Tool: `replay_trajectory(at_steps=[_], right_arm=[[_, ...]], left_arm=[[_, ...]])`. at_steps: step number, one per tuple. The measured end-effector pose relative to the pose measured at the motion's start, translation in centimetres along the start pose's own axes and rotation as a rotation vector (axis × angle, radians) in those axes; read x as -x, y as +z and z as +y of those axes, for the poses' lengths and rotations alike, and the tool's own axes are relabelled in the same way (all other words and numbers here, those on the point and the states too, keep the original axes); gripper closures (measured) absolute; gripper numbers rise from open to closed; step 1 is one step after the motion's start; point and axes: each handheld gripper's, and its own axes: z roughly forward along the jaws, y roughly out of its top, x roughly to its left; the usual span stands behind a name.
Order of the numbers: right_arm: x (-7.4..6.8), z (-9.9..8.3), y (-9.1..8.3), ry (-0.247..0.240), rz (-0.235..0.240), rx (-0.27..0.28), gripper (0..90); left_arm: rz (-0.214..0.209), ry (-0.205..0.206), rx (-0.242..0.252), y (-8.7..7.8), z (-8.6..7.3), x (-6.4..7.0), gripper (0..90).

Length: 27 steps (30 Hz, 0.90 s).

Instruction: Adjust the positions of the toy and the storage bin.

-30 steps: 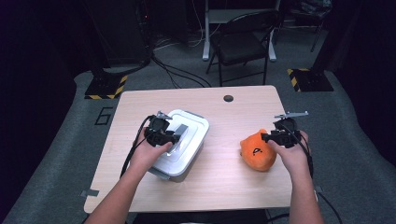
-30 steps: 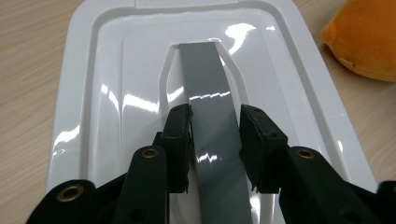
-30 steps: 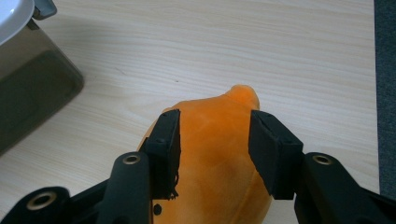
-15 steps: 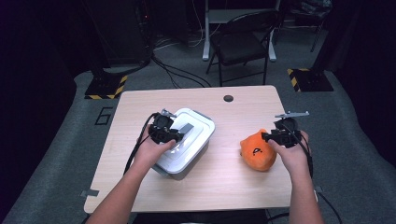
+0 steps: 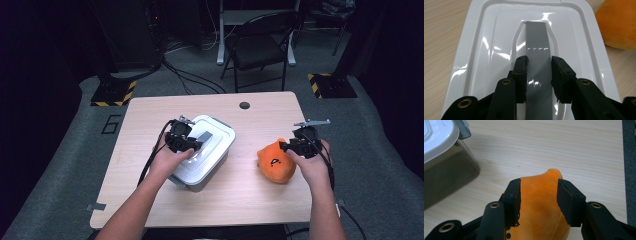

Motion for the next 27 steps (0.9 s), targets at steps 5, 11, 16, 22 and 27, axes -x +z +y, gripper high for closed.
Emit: replay_trajectory(at_steps=[5,11,16,22,27], right_arm=[[-0.09,-0.01,0.06,-0.003,0.001,0.001,54.5],[-0.17,0.03,0.01,-0.009,0.002,0.007,54.5],[-0.01,0.00,-0.04,-0.005,-0.002,0.012,54.5],[-0.09,0.00,-0.02,-0.003,0.000,0.009,54.5],[-0.09,-0.04,0.00,0.001,-0.003,0.006,54.5]], left_arm=[[-0.010,-0.001,-0.001,0.02,0.05,-0.12,66.3],[-0.013,0.002,0.001,0.02,0.02,-0.15,66.3],[-0.008,0.002,0.001,0.02,0.01,-0.07,66.2],[0.007,0.017,0.002,0.03,-0.08,0.16,64.9],[0.009,0.020,0.002,0.00,-0.26,0.11,60.7]])
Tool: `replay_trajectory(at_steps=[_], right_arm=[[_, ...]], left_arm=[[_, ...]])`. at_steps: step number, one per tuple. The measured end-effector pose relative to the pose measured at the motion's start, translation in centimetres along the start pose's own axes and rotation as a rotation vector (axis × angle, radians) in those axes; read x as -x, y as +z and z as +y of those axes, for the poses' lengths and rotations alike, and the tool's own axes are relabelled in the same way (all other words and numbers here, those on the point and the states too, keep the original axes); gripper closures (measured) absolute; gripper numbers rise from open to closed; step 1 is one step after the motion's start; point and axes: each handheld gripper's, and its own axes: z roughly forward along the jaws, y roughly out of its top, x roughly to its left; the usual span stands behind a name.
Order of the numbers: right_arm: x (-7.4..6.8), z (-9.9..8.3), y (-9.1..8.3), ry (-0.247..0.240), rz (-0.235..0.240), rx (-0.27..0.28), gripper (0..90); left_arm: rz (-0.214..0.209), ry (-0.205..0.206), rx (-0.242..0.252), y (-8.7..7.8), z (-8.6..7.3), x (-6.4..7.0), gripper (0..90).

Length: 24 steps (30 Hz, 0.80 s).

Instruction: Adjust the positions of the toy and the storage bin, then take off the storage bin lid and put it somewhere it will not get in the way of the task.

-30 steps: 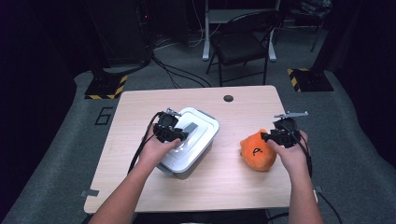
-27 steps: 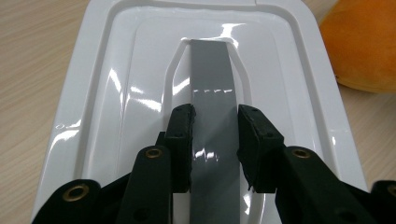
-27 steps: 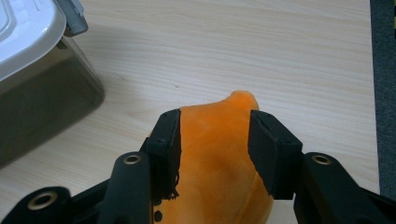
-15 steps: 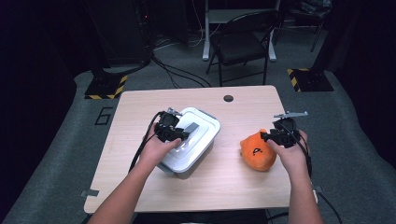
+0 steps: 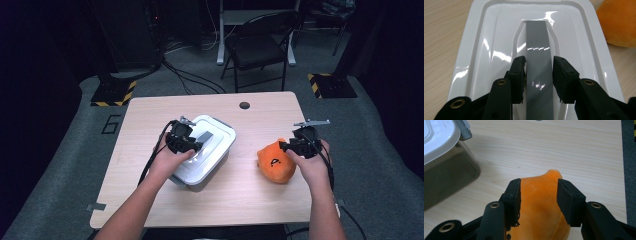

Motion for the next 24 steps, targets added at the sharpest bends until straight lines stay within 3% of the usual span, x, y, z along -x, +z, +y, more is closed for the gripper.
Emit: replay_trajectory(at_steps=[24], right_arm=[[-0.29,0.06,-0.01,-0.015,0.007,0.007,54.4]], left_arm=[[0.010,0.004,-0.007,0.15,0.08,0.10,66.3]])
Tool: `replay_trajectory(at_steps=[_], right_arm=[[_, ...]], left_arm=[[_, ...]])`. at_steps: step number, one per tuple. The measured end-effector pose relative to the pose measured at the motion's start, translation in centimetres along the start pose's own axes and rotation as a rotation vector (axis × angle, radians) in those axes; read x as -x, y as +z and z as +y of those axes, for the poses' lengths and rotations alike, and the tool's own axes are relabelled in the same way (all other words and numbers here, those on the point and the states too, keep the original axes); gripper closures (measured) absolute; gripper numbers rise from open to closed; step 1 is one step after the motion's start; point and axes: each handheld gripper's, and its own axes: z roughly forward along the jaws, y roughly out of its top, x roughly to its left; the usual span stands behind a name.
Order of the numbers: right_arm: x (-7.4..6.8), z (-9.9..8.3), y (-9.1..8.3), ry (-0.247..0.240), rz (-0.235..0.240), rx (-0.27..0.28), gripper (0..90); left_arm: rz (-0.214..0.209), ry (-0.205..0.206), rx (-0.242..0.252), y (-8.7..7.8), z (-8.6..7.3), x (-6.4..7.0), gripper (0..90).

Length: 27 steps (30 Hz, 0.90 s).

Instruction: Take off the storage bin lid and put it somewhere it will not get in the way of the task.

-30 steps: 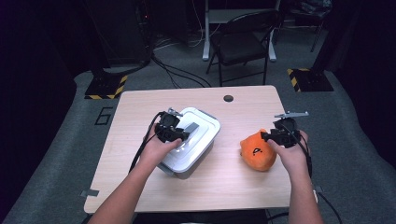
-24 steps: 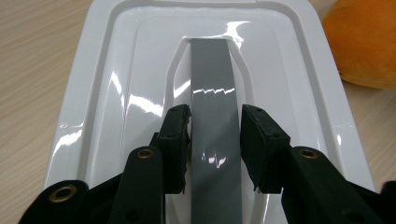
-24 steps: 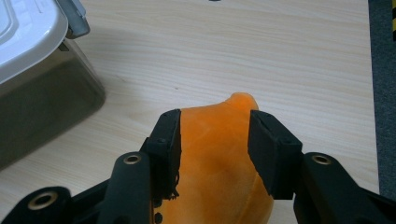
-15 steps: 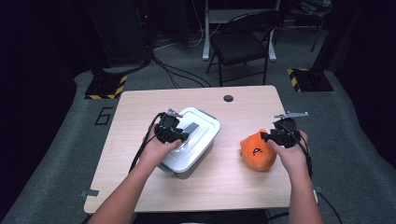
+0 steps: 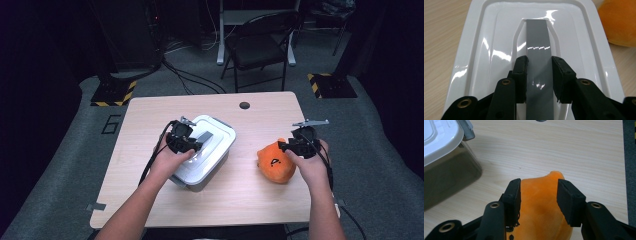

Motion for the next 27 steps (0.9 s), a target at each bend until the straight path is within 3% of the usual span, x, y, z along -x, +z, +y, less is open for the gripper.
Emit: replay_trajectory(at_steps=[3,27], right_arm=[[0.05,-0.02,0.00,0.003,0.000,-0.001,54.4],[0.27,-0.06,0.04,0.012,-0.003,0.002,54.2]], left_arm=[[-0.002,-0.019,0.000,0.00,-0.01,0.07,66.3],[-0.001,-0.037,-0.008,-0.28,0.43,0.13,66.4]])
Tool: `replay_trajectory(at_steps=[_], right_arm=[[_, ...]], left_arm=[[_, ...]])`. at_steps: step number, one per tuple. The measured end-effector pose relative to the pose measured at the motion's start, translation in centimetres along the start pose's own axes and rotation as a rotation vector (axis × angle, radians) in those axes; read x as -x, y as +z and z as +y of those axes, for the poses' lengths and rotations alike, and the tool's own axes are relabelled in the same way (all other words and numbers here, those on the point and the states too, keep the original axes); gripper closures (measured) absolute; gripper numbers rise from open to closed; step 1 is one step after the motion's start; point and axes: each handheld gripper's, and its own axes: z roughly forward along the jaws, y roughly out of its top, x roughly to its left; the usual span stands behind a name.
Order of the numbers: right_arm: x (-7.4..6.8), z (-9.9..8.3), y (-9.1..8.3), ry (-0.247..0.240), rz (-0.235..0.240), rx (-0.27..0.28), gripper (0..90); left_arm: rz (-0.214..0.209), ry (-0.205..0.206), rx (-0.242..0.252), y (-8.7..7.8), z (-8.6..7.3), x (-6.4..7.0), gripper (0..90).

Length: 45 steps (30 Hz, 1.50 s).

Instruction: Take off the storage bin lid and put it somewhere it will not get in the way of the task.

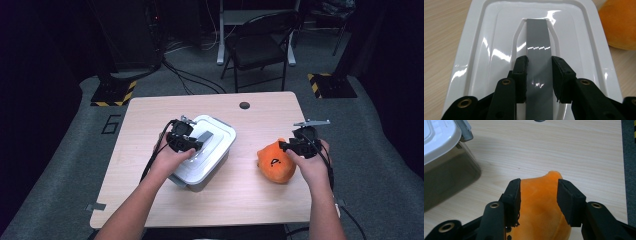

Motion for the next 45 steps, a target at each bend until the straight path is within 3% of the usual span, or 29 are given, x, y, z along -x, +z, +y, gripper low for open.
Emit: replay_trajectory(at_steps=[21,39,45], right_arm=[[0.0,0.0,-0.1,0.002,-0.002,0.003,54.2],[-0.2,0.0,0.0,-0.010,-0.003,0.008,54.2],[-0.2,-0.1,0.1,-0.012,-0.004,0.007,54.2]], left_arm=[[-0.003,-0.013,0.046,-2.3,0.7,-0.3,66.4],[0.041,-0.072,0.076,-5.3,-0.5,-4.4,66.4],[0.061,-0.132,0.097,-6.4,-1.5,-6.3,66.3]])
